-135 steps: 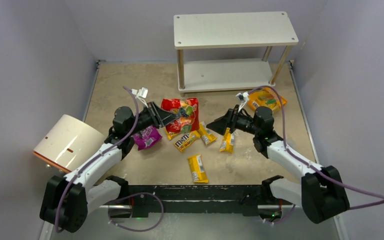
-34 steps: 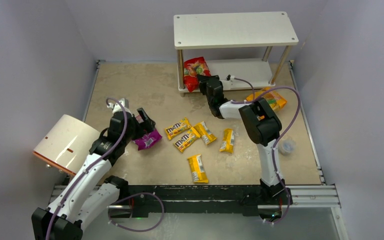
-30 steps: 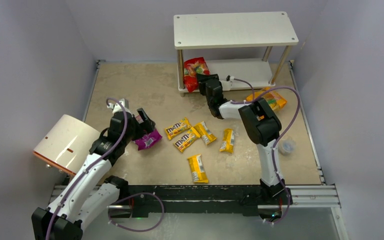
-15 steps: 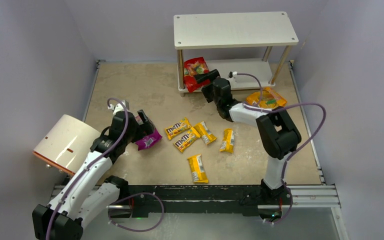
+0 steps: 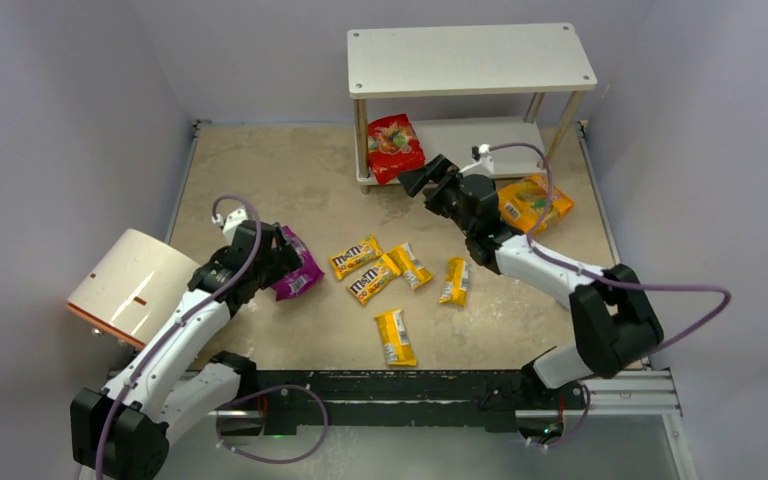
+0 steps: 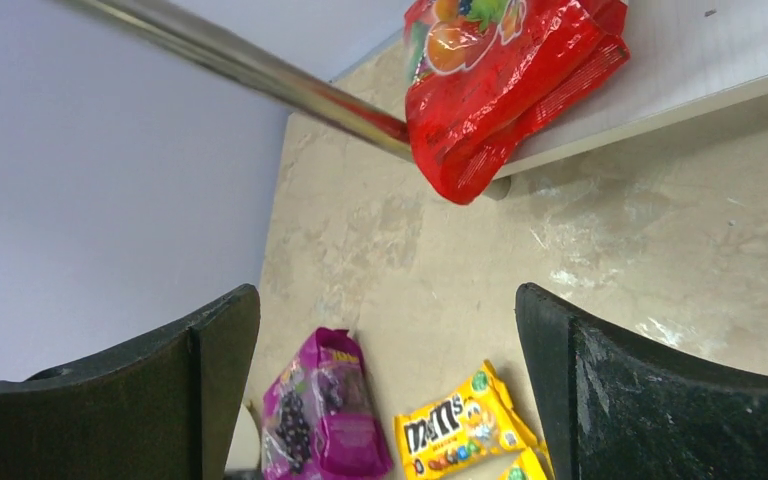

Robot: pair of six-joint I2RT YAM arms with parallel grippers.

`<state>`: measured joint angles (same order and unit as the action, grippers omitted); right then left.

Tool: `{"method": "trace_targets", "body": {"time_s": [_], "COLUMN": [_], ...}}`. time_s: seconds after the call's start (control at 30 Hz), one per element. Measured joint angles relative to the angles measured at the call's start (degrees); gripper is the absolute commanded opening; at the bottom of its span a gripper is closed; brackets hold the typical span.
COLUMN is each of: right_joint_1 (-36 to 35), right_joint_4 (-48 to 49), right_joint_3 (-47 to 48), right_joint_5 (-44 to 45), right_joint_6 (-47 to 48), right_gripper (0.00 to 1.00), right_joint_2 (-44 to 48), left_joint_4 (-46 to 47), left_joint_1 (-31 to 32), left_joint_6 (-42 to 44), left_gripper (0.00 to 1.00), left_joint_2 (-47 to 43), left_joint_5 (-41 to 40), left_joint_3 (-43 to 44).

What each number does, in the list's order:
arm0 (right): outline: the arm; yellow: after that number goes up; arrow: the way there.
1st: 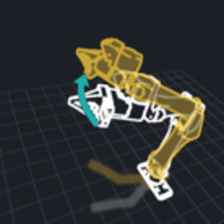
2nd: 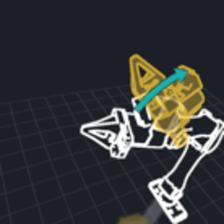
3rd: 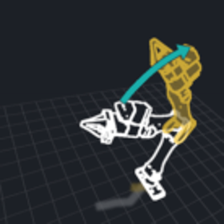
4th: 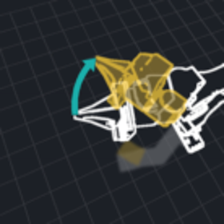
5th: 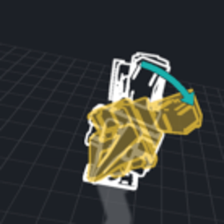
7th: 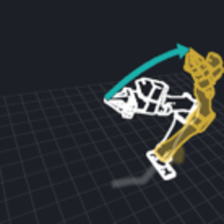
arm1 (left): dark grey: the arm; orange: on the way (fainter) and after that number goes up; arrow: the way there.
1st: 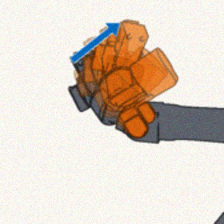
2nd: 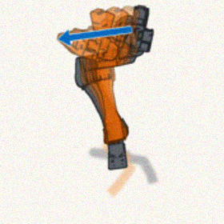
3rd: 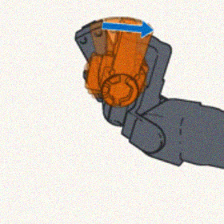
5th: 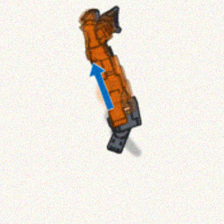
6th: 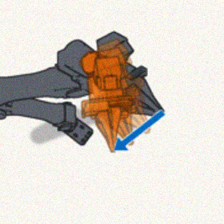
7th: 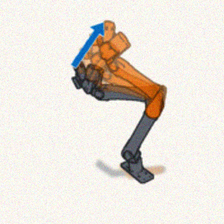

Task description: Place and organize the candy bags onto the shelf

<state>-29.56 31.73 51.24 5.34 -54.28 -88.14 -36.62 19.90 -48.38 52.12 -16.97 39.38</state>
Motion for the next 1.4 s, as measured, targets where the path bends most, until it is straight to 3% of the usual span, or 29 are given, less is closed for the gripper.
{"method": "trace_targets", "body": {"time_s": [0.23, 0.63, 0.77, 0.87, 0.97, 1.2, 1.4], "right_joint_1": [0.0, 0.0, 0.0, 0.0, 0.0, 0.0, 0.0], "right_joint_4": [0.0, -6.8, -9.2, -12.3, -14.6, -18.4, -19.7], "right_joint_3": [-11.6, -16.4, -18.4, -19.4, -19.9, -21.5, -21.7], "right_joint_5": [-1.9, -2.3, -2.4, -1.9, -1.6, -1.4, -4.5], "right_joint_6": [6.8, 11.8, 13.1, 13.8, 14.6, 15.3, 15.5], "right_gripper": [0.99, 0.99, 0.99, 0.99, 0.99, 0.99, 0.99], "right_joint_2": [14.8, 28.3, 33.3, 37.0, 39.0, 40.7, 40.5], "left_joint_4": [1.6, 9.1, 14.3, 17.8, 19.8, 19.1, 18.9], "left_joint_1": [0.0, 0.0, 0.0, 0.0, 0.0, -0.1, -0.3], "left_joint_6": [-4.6, -9.0, -9.6, -9.4, -9.1, -2.7, 4.8], "left_gripper": [0.78, 0.65, 0.46, 0.19, 0.01, 0.0, 0.0], "left_joint_2": [2.1, 5.7, 7.5, 8.5, 8.9, 8.3, 2.0], "left_joint_5": [-2.3, -7.2, -7.3, -7.1, -6.9, -2.3, 9.6], "left_joint_3": [-3.6, -11.1, -12.3, -12.6, -12.5, -10.1, -9.1]}}
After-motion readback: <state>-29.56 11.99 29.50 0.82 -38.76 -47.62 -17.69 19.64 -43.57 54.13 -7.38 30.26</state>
